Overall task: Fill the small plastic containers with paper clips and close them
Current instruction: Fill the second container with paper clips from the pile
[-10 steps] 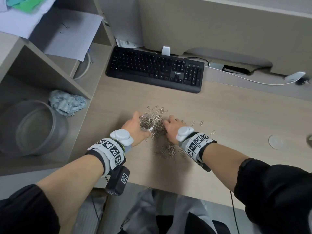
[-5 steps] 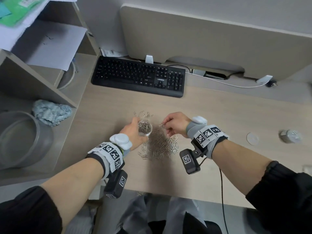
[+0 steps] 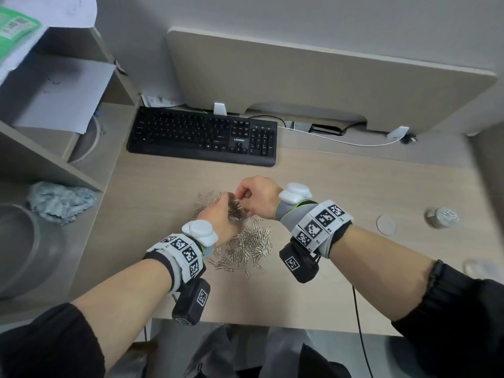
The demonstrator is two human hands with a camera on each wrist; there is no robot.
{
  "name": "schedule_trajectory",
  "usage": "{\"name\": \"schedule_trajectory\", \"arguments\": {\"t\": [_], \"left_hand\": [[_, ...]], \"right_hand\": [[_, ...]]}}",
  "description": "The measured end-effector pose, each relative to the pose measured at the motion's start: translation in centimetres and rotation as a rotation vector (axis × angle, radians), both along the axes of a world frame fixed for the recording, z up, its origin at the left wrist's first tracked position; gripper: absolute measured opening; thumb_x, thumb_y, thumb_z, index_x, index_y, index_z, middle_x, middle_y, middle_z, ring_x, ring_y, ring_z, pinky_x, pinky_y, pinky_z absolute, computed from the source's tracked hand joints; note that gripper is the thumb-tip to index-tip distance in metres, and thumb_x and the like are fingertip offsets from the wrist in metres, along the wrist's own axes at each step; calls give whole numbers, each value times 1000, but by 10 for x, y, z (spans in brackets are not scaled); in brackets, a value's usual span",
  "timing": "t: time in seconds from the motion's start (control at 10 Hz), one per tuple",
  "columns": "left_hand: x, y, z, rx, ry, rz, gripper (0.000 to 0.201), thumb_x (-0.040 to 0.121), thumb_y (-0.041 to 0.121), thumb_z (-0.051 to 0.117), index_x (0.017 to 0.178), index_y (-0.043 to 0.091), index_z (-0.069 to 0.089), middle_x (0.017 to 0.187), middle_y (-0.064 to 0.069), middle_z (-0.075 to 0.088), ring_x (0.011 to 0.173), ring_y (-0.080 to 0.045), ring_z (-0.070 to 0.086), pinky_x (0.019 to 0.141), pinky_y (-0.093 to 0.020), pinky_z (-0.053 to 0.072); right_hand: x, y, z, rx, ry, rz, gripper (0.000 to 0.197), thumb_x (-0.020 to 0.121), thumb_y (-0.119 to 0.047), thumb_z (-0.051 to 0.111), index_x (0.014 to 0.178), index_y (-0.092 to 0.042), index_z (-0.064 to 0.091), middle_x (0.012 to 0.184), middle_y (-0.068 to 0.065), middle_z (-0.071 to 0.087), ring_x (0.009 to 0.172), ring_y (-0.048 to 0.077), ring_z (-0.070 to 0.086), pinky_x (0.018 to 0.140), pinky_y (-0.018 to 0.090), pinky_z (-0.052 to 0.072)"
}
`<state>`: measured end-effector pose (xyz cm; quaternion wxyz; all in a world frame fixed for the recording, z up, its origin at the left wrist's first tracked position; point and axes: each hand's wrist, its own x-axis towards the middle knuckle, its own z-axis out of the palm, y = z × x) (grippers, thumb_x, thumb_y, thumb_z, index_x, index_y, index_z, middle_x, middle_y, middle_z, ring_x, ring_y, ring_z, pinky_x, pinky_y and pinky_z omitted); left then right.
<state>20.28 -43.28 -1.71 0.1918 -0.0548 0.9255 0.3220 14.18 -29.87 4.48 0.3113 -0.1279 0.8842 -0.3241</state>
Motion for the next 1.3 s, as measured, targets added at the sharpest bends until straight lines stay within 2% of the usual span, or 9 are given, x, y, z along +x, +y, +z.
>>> {"name": "schedule_trajectory", "arguments": {"t": [0.1,0.2,0.4,0.5,0.6,0.7,0.9,1.2,1.3], "left_hand": [[-1,-1,1,-3,-16,-5,67,74,35,74,130,19,41,100,1,60,80,-21,56,65,-28,39],[-1,0,1,-5,-10,3,64,73,34,76,125,19,41,95,3,59,77,-21,56,63,-28,38],[0,-7,-5,-9,-20,16,69,70,40,78,126,23,41,100,3,63,84,-22,60,67,-30,44],[3,-18,-7,-18,-42,42,72,73,40,78,131,25,38,107,0,66,90,-25,64,78,-36,53],[7,-26,-7,-51,-41,53,71,76,40,79,131,22,39,100,-1,66,84,-24,64,74,-36,53],[12,-31,-9,-40,-37,55,64,76,35,79,126,24,41,98,0,65,81,-21,62,69,-33,50],[24,-39,-19,-53,-95,68,72,74,39,78,133,22,38,108,-5,67,93,-28,64,82,-41,54],[30,-43,-25,-74,-113,73,70,72,42,77,127,22,40,108,-2,65,92,-27,63,81,-41,54],[33,-46,-26,-64,-128,81,69,68,47,77,123,26,42,102,0,67,88,-25,65,79,-43,55]], "right_hand": [[-1,2,-1,-33,-32,-16,17,88,-6,57,97,-12,70,92,13,73,85,32,71,81,43,58],[1,2,4,-156,-112,-80,22,89,5,50,93,-11,65,91,18,70,80,33,69,76,43,60],[-10,12,-3,-234,-138,-217,27,91,11,37,94,-4,59,86,20,64,69,26,59,54,23,54],[-23,32,-26,-135,-155,-333,23,90,5,41,84,-8,59,75,12,61,54,21,56,48,25,52],[-32,66,-54,156,-121,-290,22,89,-6,43,80,-14,61,78,12,70,59,25,70,62,41,62],[-32,98,-71,361,-136,-254,7,90,-9,54,86,-9,60,85,10,69,63,24,67,59,34,58],[-23,132,-103,435,-172,-339,29,92,-9,57,117,4,61,110,24,66,81,32,64,75,39,58],[-24,51,-105,567,-48,-68,33,91,-9,53,122,-3,48,107,11,58,86,27,59,68,33,51],[-8,26,-107,576,35,96,49,87,-42,63,119,-11,42,105,6,48,82,24,58,57,33,48]]}}
